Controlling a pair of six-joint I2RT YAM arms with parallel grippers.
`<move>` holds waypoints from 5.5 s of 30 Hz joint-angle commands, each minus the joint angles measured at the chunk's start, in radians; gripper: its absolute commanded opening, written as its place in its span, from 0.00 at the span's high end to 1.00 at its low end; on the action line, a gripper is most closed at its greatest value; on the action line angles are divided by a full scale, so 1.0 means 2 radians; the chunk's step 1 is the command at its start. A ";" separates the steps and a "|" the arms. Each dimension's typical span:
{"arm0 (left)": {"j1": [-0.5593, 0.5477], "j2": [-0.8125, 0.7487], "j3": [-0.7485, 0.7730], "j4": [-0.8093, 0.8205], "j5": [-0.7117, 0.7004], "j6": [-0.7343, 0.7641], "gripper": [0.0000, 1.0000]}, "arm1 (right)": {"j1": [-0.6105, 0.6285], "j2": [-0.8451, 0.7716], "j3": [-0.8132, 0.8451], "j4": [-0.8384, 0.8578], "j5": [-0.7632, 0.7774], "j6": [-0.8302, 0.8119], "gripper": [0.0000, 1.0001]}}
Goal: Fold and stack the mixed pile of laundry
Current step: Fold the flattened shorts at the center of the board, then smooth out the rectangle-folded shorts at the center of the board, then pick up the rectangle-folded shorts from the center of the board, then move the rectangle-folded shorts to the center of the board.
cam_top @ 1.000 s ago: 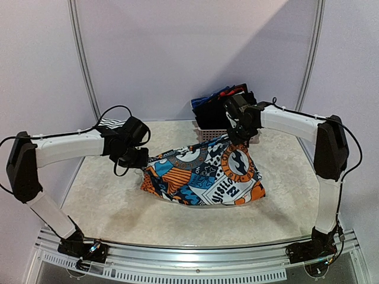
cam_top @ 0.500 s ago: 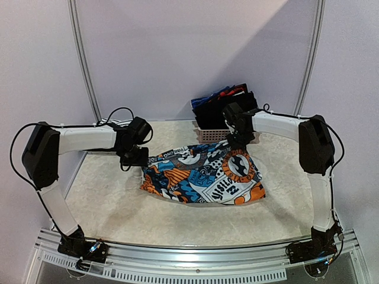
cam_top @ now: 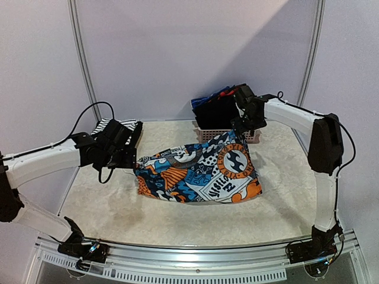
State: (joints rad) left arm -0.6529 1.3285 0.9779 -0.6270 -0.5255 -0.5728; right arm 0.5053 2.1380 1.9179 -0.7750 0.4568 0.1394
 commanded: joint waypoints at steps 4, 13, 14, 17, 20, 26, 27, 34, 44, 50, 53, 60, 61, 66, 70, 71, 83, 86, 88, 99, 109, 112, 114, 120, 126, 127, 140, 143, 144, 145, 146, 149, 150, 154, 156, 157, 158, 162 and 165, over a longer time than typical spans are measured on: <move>0.001 0.018 -0.007 0.053 0.073 0.051 0.11 | 0.026 -0.117 -0.081 0.019 -0.058 0.040 0.09; -0.009 0.022 -0.025 0.104 0.144 0.078 0.26 | 0.042 -0.181 -0.162 0.050 -0.159 0.040 0.21; -0.009 0.029 -0.025 0.112 0.158 0.085 0.31 | 0.047 -0.180 -0.168 0.061 -0.199 0.034 0.25; -0.005 0.070 0.001 0.101 0.172 0.088 0.47 | 0.063 -0.156 -0.177 0.088 -0.298 0.030 0.38; 0.006 0.123 0.037 0.082 0.199 0.091 0.58 | 0.077 -0.129 -0.188 0.111 -0.347 0.047 0.50; 0.031 0.194 0.065 0.104 0.242 0.096 0.61 | 0.080 -0.108 -0.246 0.151 -0.358 0.077 0.56; 0.035 0.205 0.069 0.107 0.245 0.098 0.62 | 0.079 -0.104 -0.253 0.154 -0.358 0.079 0.56; 0.063 0.273 0.090 0.118 0.259 0.108 0.63 | 0.079 -0.080 -0.296 0.178 -0.338 0.096 0.57; 0.056 0.249 0.062 0.085 0.216 0.093 0.40 | 0.083 -0.096 -0.367 0.171 -0.261 0.145 0.58; 0.026 0.160 0.035 0.065 0.181 0.081 0.24 | 0.112 -0.144 -0.387 0.141 -0.210 0.164 0.58; 0.012 0.118 0.016 0.048 0.151 0.068 0.22 | 0.132 -0.169 -0.375 0.119 -0.180 0.166 0.56; -0.004 -0.002 -0.093 0.037 0.122 -0.007 0.23 | 0.176 -0.212 -0.349 0.099 -0.155 0.164 0.49; -0.004 -0.015 -0.113 0.047 0.126 -0.014 0.23 | 0.179 -0.215 -0.350 0.103 -0.159 0.163 0.49; -0.003 -0.049 -0.205 0.156 0.190 -0.033 0.23 | 0.186 -0.216 -0.362 0.141 -0.184 0.162 0.49; -0.003 -0.031 -0.228 0.233 0.210 -0.038 0.23 | 0.187 -0.208 -0.363 0.148 -0.187 0.162 0.49; -0.003 -0.023 -0.230 0.239 0.210 -0.039 0.23 | 0.186 -0.206 -0.364 0.149 -0.188 0.161 0.49; 0.004 0.077 -0.230 0.304 0.199 -0.050 0.48 | 0.186 -0.186 -0.382 0.176 -0.196 0.158 0.50; 0.004 0.086 -0.234 0.333 0.204 -0.052 0.53 | 0.187 -0.181 -0.387 0.189 -0.200 0.158 0.50; 0.004 0.091 -0.236 0.341 0.206 -0.051 0.60 | 0.187 -0.179 -0.387 0.202 -0.211 0.156 0.51; -0.012 0.081 -0.200 0.255 0.179 -0.041 1.00 | 0.187 -0.150 -0.365 0.291 -0.305 0.157 0.55; -0.035 -0.001 -0.158 0.071 0.099 -0.031 1.00 | 0.202 -0.062 -0.325 0.314 -0.341 0.176 0.56; -0.036 -0.012 -0.156 0.055 0.105 -0.027 1.00 | 0.202 -0.045 -0.339 0.330 -0.346 0.186 0.56; -0.039 -0.017 -0.151 0.039 0.108 -0.027 1.00 | 0.202 -0.042 -0.348 0.336 -0.346 0.192 0.57; -0.055 -0.030 -0.139 0.010 0.109 -0.026 1.00 | 0.207 -0.043 -0.333 0.292 -0.308 0.193 0.57; -0.069 -0.018 -0.114 -0.001 0.103 -0.023 1.00 | 0.240 -0.045 -0.249 0.209 -0.263 0.162 0.57; -0.071 -0.018 -0.106 -0.006 0.098 -0.021 1.00 | 0.242 -0.047 -0.243 0.205 -0.257 0.164 0.57; -0.080 -0.023 -0.019 -0.075 0.070 0.011 1.00 | 0.247 0.028 -0.154 0.202 -0.203 0.214 0.95; -0.080 -0.020 0.002 -0.079 0.073 0.018 1.00 | 0.252 0.057 -0.134 0.200 -0.206 0.222 0.97; -0.080 -0.018 0.008 -0.080 0.073 0.020 1.00 | 0.253 0.061 -0.131 0.202 -0.207 0.224 0.97; -0.080 -0.016 0.016 -0.081 0.073 0.022 1.00 | 0.254 0.067 -0.129 0.205 -0.208 0.226 0.97; -0.080 -0.013 0.023 -0.083 0.074 0.024 1.00 | 0.255 0.070 -0.128 0.208 -0.210 0.229 0.98; -0.080 0.000 0.040 -0.080 0.079 0.029 1.00 | 0.260 0.079 -0.126 0.224 -0.220 0.238 0.99; -0.081 0.002 0.045 -0.077 0.083 0.033 1.00 | 0.261 0.081 -0.125 0.231 -0.222 0.240 0.99; -0.085 0.022 0.072 -0.064 0.100 0.052 1.00 | 0.263 0.090 -0.128 0.263 -0.251 0.254 0.99; -0.092 0.033 0.089 -0.054 0.110 0.064 1.00 | 0.265 0.089 -0.134 0.285 -0.264 0.260 1.00; -0.097 0.040 0.099 -0.050 0.116 0.069 1.00 | 0.267 0.088 -0.134 0.292 -0.268 0.262 1.00; -0.102 0.048 0.111 -0.049 0.119 0.074 1.00 | 0.269 0.088 -0.134 0.296 -0.268 0.267 1.00; -0.129 0.087 0.165 -0.059 0.113 0.093 1.00 | 0.272 0.087 -0.139 0.305 -0.268 0.276 1.00; -0.143 0.098 0.171 -0.076 0.070 0.084 1.00 | 0.271 0.077 -0.149 0.292 -0.246 0.272 1.00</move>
State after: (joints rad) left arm -0.8936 1.4944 1.2926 -0.7593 -0.3248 -0.4229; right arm 1.0367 2.2940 1.6470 -0.2001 -0.0586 0.6704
